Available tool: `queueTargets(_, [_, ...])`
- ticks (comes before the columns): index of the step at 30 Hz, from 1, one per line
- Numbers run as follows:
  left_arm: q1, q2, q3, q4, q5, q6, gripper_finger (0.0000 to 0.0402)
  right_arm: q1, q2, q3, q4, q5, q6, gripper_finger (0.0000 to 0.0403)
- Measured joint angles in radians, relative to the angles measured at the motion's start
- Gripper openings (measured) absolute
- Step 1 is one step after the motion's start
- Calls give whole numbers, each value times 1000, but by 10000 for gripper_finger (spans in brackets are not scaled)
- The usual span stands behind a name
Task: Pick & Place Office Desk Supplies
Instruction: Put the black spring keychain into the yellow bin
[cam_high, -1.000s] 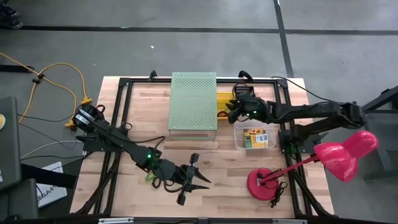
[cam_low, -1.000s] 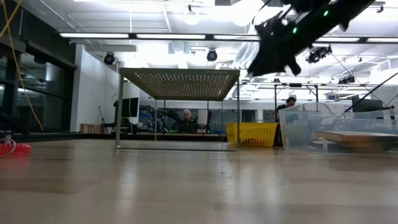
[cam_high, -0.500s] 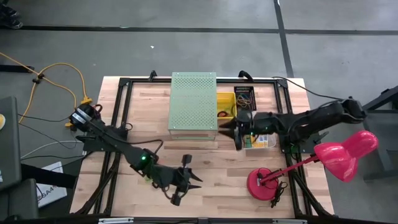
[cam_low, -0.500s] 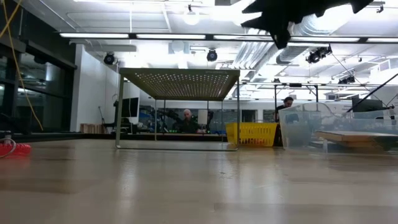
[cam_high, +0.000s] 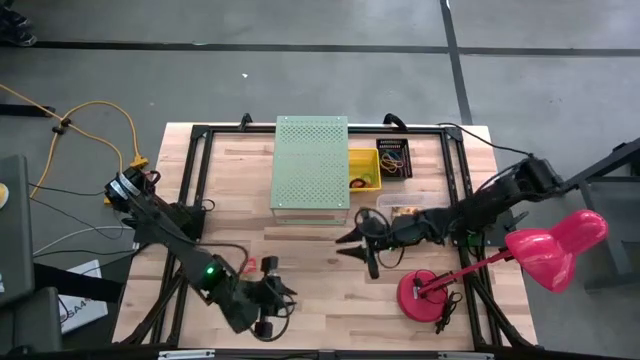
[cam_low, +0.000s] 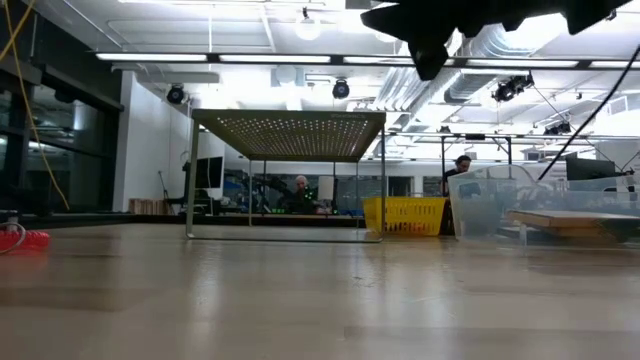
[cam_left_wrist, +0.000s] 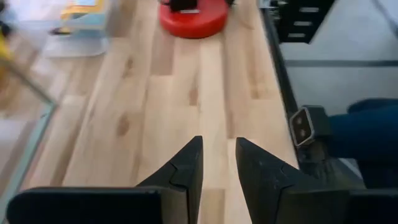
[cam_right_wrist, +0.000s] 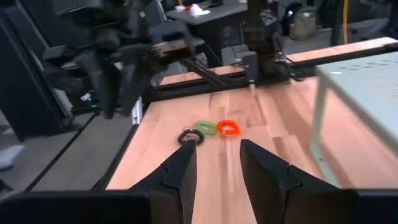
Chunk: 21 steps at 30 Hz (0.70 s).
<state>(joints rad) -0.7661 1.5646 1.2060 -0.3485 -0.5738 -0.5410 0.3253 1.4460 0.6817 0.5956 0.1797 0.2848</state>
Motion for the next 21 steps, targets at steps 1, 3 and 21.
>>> queueTargets(1, [-14, 0, 0, -24, -26, -33, 91, 6, 24, 0, 29, 0, -1, 111])
queueTargets(3, [-40, 0, 0, -90, -69, -117, 91, 19, 67, 0, 66, 0, 0, 111])
queueTargets(21, [-96, 125, 0, -497, 142, -851, 91, 44, 157, 0, 172, 0, 9, 111])
